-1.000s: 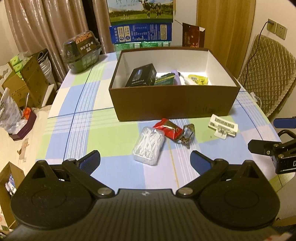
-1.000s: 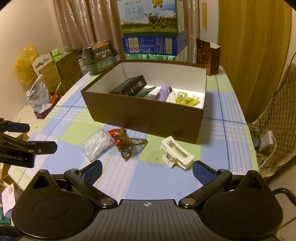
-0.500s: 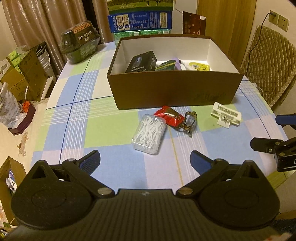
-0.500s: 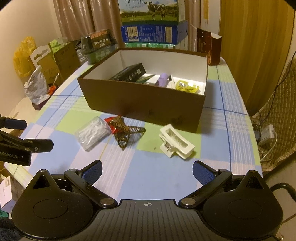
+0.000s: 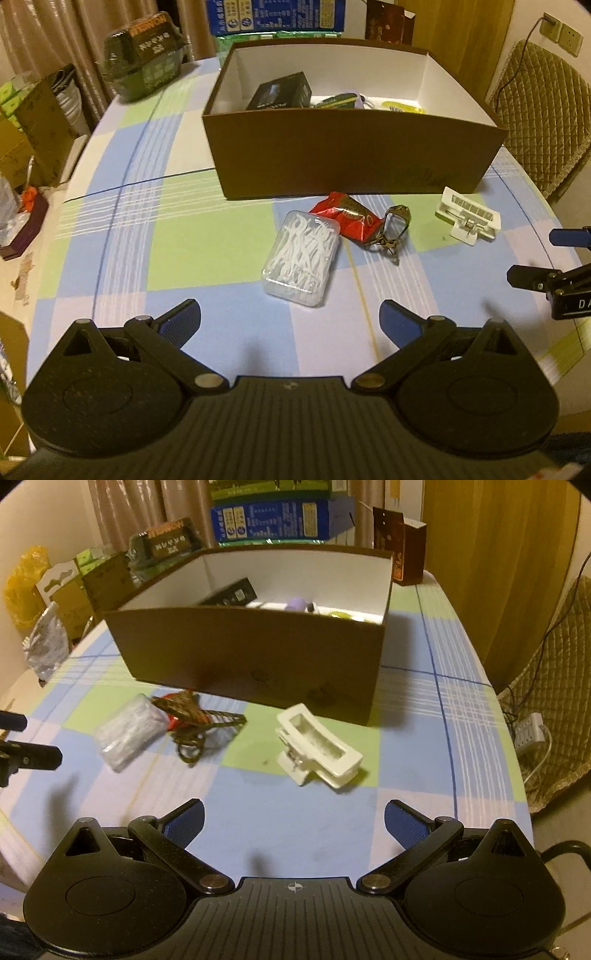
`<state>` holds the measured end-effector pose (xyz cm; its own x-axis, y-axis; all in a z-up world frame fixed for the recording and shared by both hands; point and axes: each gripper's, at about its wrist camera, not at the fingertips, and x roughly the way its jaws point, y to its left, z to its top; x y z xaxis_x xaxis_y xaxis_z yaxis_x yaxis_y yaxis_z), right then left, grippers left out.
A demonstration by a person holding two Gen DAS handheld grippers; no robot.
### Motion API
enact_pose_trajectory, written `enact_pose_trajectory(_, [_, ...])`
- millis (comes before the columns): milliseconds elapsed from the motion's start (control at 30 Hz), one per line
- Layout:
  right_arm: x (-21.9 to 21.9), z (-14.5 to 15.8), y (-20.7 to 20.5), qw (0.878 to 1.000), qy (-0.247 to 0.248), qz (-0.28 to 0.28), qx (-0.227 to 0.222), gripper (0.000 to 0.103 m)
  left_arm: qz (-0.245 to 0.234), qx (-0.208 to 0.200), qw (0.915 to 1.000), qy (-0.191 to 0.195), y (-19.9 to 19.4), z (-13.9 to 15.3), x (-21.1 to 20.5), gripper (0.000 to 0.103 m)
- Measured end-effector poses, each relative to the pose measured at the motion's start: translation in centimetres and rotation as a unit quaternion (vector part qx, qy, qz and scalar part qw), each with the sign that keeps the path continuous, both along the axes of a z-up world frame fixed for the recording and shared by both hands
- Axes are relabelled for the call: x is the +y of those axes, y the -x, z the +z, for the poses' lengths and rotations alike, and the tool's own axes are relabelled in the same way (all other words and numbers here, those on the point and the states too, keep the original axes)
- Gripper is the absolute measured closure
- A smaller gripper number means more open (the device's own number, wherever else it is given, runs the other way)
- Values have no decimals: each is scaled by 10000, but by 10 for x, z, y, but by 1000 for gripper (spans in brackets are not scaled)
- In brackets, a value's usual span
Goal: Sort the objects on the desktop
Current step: 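Reach the left tool to the clear floss-pick box and grasp it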
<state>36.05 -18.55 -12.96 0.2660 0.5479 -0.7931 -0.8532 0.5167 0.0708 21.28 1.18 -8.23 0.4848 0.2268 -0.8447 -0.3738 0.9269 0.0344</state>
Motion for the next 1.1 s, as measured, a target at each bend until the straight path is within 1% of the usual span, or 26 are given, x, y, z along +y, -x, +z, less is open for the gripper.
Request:
enact_pose_trajectory(100, [5, -7, -8, 9999, 2, 83, -68, 2, -108, 33, 9999, 36, -10, -12, 7, 6])
enact_pose_trajectory(167, [9, -12, -14, 9998, 3, 143, -117, 2, -178, 67, 9998, 62, -18, -20, 12, 6])
enact_pose_trajectory(400, [26, -24, -31, 9991, 68, 336, -246, 2, -489, 183, 9986, 116, -48, -46, 30, 13])
enact_pose_trajectory(533, [34, -28, -39, 9986, 98, 436, -266, 3, -681, 293, 9971, 154, -63, -60, 37, 24])
enact_pose_trajectory(633, [40, -31, -43, 9982, 112, 535, -260, 4, -766, 364, 9962, 201, -71, -69, 41, 30])
enact_pose_trajectory(700, [44, -33, -44, 9978, 148, 600, -258, 7, -808, 390, 9957, 246, -73, -73, 43, 32])
enact_pose_trajectory(767, [49, -36, -45, 9974, 170, 668, -231, 11, -851, 397, 9951, 300, -75, -77, 44, 34])
enact_pose_trajectory(800, [51, -38, -46, 9972, 176, 697, -226, 13, -876, 384, 9948, 337, -76, -79, 45, 36])
enact_pose_trajectory(867, [54, -40, -47, 9967, 184, 754, -229, 17, -904, 318, 9950, 288, -77, -80, 46, 40])
enact_pose_trajectory(900, [56, -41, -47, 9965, 191, 781, -236, 18, -924, 283, 9949, 277, -78, -80, 46, 47])
enact_pose_trajectory(933, [58, -42, -48, 9962, 200, 814, -238, 22, -934, 235, 9949, 292, -77, -79, 47, 50])
enact_pose_trajectory(1100, [66, -47, -53, 9955, 273, 891, -166, 40, -802, 255, 9960, 304, -73, -78, 57, 50])
